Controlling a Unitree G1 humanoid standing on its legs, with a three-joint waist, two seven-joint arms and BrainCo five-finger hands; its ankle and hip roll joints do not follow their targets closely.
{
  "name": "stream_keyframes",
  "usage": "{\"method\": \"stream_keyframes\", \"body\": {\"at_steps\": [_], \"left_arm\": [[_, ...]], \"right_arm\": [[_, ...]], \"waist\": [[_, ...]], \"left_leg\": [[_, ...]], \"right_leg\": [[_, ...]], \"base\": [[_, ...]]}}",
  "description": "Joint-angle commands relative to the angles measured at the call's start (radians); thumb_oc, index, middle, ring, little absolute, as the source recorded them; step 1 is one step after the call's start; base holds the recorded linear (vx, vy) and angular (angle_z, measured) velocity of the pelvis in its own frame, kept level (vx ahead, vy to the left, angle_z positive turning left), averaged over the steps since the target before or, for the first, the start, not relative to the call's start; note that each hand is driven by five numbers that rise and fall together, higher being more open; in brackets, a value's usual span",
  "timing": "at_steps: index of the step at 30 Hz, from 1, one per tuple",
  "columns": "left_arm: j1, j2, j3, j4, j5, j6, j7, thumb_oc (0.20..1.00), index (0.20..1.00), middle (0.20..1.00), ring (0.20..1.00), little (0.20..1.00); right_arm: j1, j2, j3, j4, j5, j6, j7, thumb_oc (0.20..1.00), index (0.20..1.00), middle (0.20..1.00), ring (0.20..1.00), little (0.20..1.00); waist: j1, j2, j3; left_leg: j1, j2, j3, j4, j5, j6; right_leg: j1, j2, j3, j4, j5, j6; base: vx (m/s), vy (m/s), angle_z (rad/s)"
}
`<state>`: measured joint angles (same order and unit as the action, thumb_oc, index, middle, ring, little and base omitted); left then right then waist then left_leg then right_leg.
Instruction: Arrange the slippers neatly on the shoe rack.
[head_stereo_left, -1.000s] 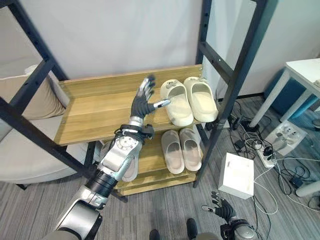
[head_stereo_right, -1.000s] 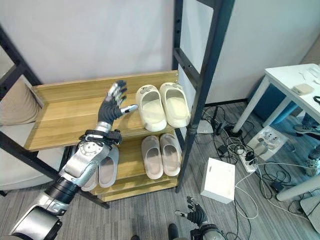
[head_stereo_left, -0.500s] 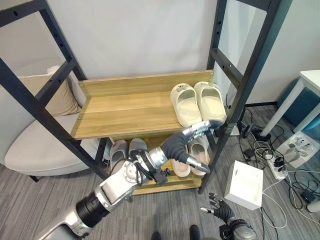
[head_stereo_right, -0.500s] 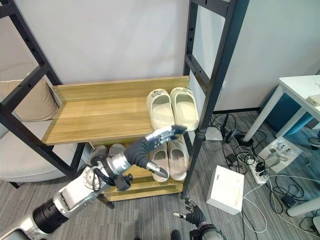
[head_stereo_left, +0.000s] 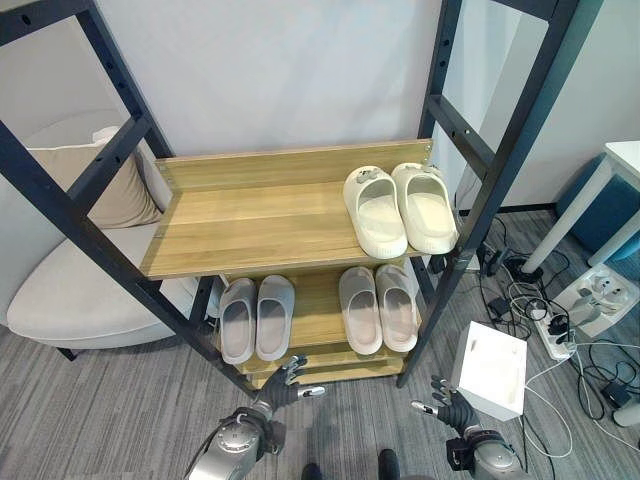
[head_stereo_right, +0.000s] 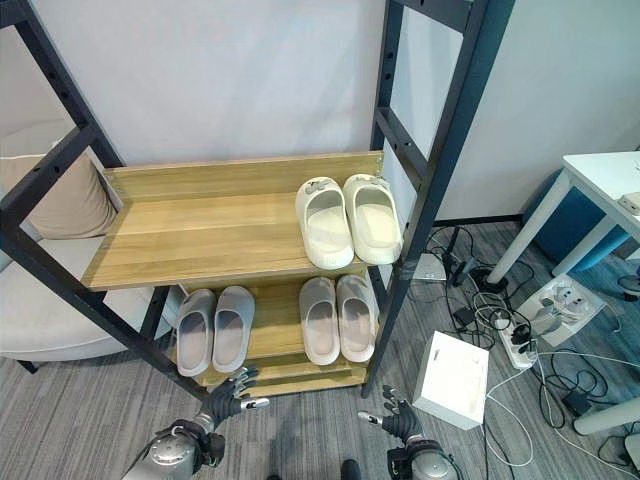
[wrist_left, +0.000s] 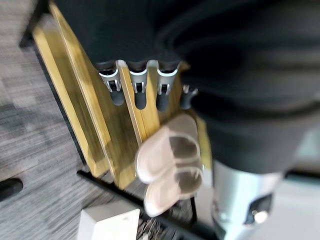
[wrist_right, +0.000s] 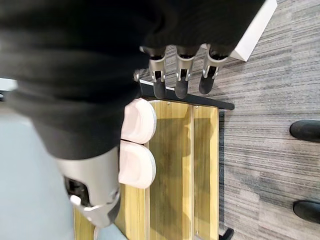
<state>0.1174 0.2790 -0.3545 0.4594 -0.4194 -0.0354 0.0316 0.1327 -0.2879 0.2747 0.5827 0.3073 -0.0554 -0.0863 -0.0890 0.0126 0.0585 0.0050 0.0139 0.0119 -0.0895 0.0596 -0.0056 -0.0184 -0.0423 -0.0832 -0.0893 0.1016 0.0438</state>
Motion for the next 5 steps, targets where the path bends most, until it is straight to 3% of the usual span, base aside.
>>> {"method": "stream_keyframes", "body": {"at_steps": [1,5], "left_arm": [[-0.067,-0.005,0.028,0.016,-0.080,-0.046,0.047,1.000,1.000,1.000,1.000,1.000],[-0.069,-0.004,0.036,0.079,-0.015,-0.044,0.050,1.000,1.000,1.000,1.000,1.000]], "right_arm": [[-0.047,0.020,-0.045,-0.021,0.033,-0.039,-0.038,1.000,1.000,1.000,1.000,1.000],[-0.055,0.020,-0.050,-0.014,0.035,-0.041,-0.045,1.000,1.000,1.000,1.000,1.000]], "waist": [[0.007,-0.034,0.045],[0.011,-0.036,0.043]], "left_leg": [[0.059,-0.028,0.005,0.002,-0.158,0.033],[0.062,-0.027,0.005,0.002,-0.159,0.034]], "right_leg": [[0.095,0.000,-0.034,0.002,-0.189,0.028],[0.097,0.000,-0.034,0.002,-0.191,0.028]], "base": [[0.00,0.000,0.00],[0.00,0.000,0.00]]}}
